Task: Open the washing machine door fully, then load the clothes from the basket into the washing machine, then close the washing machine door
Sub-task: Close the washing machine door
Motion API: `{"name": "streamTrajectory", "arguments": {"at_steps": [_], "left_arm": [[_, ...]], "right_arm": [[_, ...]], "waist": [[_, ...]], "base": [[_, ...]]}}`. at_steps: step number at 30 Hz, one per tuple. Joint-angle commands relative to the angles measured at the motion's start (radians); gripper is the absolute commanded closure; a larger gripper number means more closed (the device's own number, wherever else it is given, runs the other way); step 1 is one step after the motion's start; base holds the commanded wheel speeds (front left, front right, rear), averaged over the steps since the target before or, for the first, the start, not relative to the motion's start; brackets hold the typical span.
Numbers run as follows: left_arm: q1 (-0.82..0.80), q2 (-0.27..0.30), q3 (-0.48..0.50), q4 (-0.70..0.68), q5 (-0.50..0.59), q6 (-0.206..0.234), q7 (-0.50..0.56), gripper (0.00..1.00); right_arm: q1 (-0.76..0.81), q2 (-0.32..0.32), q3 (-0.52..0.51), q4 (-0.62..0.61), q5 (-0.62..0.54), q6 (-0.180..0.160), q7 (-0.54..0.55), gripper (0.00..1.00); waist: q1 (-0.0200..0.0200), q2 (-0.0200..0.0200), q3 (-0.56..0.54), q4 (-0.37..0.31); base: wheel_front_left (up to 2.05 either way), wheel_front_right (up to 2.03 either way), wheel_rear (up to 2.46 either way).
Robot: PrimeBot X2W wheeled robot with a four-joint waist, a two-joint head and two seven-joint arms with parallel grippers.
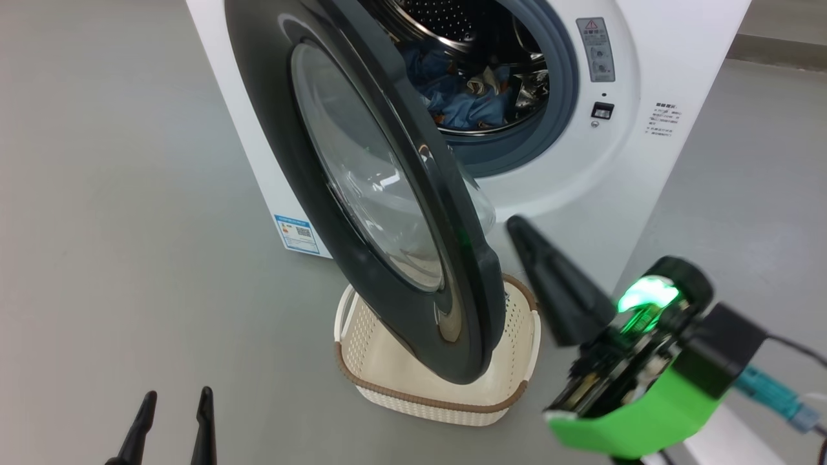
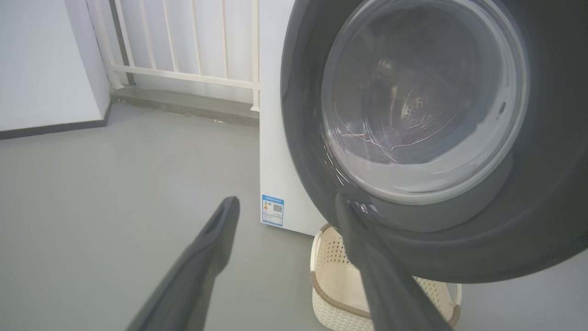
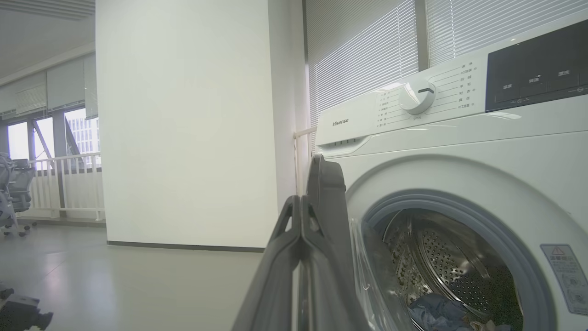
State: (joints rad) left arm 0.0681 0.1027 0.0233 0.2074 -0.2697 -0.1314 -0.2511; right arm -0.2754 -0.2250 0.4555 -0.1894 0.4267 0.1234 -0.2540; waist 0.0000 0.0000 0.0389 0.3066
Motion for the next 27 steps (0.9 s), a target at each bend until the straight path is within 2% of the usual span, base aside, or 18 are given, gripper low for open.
{"name": "streamTrajectory", "arguments": {"at_steps": [1, 5, 11, 20, 27], "left_arm": [[-0.010, 0.003, 0.037, -0.032, 0.007, 0.001, -0.011, 0.00], [-0.005, -0.003, 0.040, -0.035, 0.008, 0.001, -0.011, 0.00], [-0.003, -0.012, 0.043, -0.037, 0.007, 0.001, -0.011, 0.00], [-0.016, -0.019, 0.039, -0.033, 0.004, 0.001, -0.011, 0.00], [-0.025, -0.024, 0.038, -0.032, 0.005, 0.001, -0.011, 0.00]], "right_arm": [[-0.013, 0.004, 0.051, -0.038, -0.010, 0.007, -0.008, 1.00], [0.017, 0.002, 0.132, -0.026, 0.001, 0.007, -0.008, 1.00], [0.063, 0.008, 0.187, 0.057, 0.040, 0.007, -0.008, 1.00], [0.079, 0.015, 0.203, 0.207, 0.080, 0.007, -0.008, 1.00], [0.047, 0.029, 0.208, 0.262, 0.083, 0.007, -0.008, 1.00]], "waist": [[0.0000, 0.0000, -0.001, 0.003], [0.0000, 0.0000, -0.002, 0.005], [0.0000, 0.0000, 0.004, 0.007], [0.0000, 0.0000, 0.021, 0.011], [0.0000, 0.0000, 0.028, 0.017]], "base": [[0.00, 0.00, 0.00], [0.00, 0.00, 0.00], [0.00, 0.00, 0.00], [0.00, 0.00, 0.00], [0.00, 0.00, 0.00]]}}
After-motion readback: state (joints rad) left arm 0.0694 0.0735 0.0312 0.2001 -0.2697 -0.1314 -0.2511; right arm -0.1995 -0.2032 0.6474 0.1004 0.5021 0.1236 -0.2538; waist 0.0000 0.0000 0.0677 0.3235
